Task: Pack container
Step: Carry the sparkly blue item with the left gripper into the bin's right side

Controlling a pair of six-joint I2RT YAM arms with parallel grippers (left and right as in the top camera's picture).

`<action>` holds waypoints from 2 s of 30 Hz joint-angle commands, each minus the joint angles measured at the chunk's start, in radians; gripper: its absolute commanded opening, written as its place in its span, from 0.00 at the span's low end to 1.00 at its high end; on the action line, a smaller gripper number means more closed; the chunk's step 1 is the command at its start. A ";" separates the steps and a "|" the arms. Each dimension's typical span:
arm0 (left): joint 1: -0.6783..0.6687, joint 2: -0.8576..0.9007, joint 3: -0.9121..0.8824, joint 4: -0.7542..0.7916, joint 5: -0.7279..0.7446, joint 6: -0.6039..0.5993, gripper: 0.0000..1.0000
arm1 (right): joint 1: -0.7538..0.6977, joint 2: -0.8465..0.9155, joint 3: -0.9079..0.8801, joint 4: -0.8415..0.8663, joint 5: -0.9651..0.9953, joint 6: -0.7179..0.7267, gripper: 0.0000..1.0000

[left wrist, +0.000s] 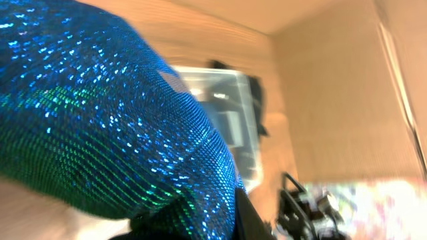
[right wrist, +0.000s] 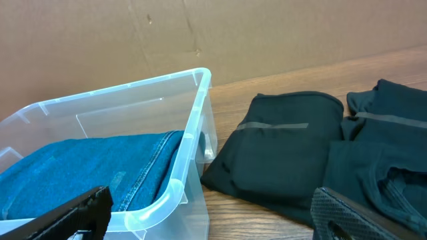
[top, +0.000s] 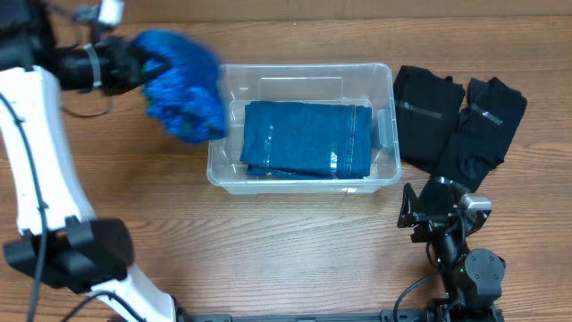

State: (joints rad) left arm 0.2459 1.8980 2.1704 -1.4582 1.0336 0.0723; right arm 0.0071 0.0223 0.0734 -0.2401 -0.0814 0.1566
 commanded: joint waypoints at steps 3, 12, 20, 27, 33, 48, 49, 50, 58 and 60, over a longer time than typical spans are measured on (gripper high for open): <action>-0.332 -0.103 0.023 0.238 -0.191 -0.305 0.04 | -0.003 -0.006 -0.001 0.005 -0.002 0.005 1.00; -0.745 -0.024 0.022 0.465 -0.637 -0.690 0.04 | -0.003 -0.006 -0.001 0.005 -0.002 0.005 1.00; -0.868 0.095 0.022 0.495 -0.750 -0.766 0.04 | -0.003 -0.006 -0.001 0.005 -0.002 0.005 1.00; -0.871 0.241 0.022 0.568 -0.701 -0.665 0.04 | -0.003 -0.006 -0.001 0.005 -0.002 0.005 1.00; -0.861 0.281 0.022 0.565 -0.595 -0.590 0.04 | -0.003 -0.006 -0.001 0.005 -0.002 0.005 1.00; -0.845 0.247 0.024 0.167 -0.748 -0.558 1.00 | -0.003 -0.006 -0.001 0.005 -0.002 0.005 1.00; -0.843 0.234 0.024 0.164 -0.770 -0.558 1.00 | -0.003 -0.006 -0.001 0.005 -0.002 0.005 1.00; -0.843 0.221 0.024 0.166 -0.795 -0.557 1.00 | -0.003 -0.006 -0.001 0.005 -0.002 0.005 1.00; -0.855 0.195 0.023 0.120 -1.260 -0.573 1.00 | -0.003 -0.006 -0.001 0.005 -0.002 0.005 1.00; -0.854 0.196 0.023 0.148 -1.241 -0.546 1.00 | -0.003 -0.006 -0.001 0.005 -0.002 0.005 1.00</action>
State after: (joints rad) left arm -0.6071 2.1223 2.1796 -1.3319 -0.0525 -0.4946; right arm 0.0071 0.0223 0.0734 -0.2398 -0.0814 0.1570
